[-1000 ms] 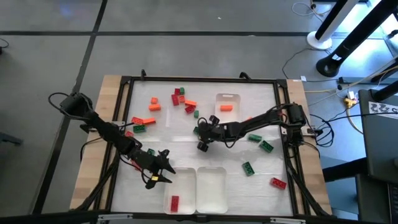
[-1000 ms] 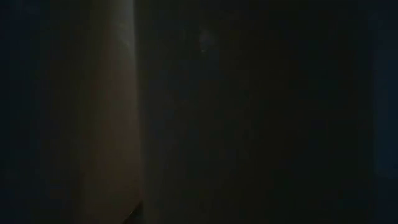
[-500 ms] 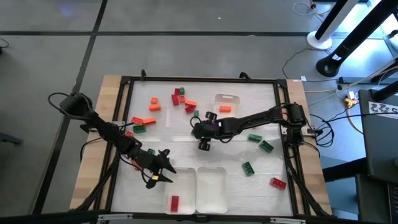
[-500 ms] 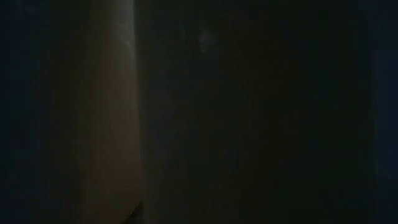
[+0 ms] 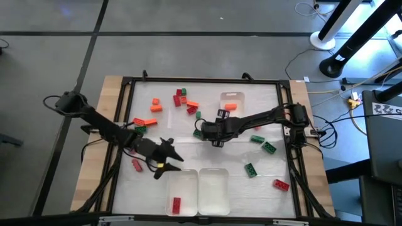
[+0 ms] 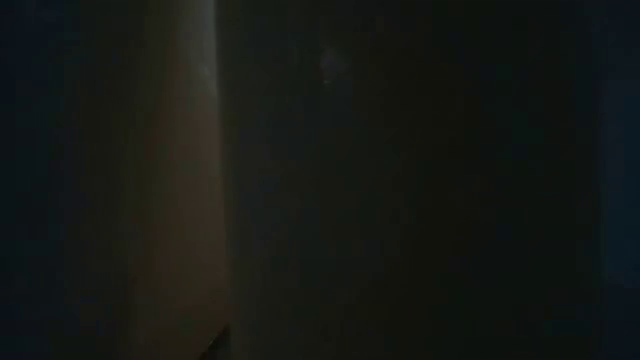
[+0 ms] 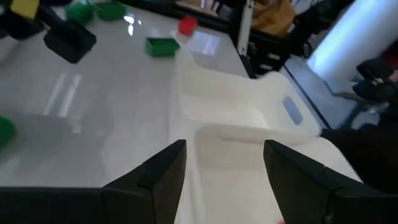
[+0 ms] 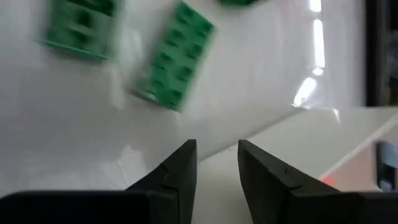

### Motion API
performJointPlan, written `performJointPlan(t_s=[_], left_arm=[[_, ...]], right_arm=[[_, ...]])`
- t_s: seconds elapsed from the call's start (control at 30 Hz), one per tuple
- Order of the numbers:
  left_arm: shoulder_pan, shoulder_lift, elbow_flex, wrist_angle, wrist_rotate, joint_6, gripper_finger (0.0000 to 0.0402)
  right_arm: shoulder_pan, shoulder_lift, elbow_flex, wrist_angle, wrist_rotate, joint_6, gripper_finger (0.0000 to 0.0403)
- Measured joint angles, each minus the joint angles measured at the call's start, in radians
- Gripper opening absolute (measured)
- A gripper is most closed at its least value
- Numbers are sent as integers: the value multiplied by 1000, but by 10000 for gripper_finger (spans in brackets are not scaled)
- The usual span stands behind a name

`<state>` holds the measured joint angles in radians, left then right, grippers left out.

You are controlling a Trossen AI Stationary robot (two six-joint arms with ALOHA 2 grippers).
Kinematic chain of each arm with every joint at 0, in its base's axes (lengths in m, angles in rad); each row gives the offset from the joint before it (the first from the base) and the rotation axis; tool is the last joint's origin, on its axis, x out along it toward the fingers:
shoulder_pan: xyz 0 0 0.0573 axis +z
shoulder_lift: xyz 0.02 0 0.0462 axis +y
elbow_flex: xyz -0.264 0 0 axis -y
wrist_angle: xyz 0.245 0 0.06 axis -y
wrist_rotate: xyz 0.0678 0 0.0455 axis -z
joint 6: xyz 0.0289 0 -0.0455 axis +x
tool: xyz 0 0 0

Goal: Sort blocks
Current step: Put the green game piece into the bottom right white bin

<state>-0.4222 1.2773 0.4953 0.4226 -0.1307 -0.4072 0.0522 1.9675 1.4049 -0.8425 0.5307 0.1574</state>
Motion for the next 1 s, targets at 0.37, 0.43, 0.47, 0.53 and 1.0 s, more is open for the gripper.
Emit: performJointPlan(t_s=[0.37,0.43,0.47,0.53,1.0], left_arm=[[267,-1,0,29,87,102,205],[331,-1,3,26,154,131,203],[360,-1,10,17,180,145,202],[412,0,31,-8,215,192,198],[523,208,125,-64,229,446,195]], right_arm=[[-66,-24,0,-3,0,-102,117],[-65,-45,0,-6,-19,-112,117],[-65,-58,0,-5,-26,-114,117],[-64,-86,0,-5,-27,-124,117],[2,-282,0,-42,-106,-284,117]])
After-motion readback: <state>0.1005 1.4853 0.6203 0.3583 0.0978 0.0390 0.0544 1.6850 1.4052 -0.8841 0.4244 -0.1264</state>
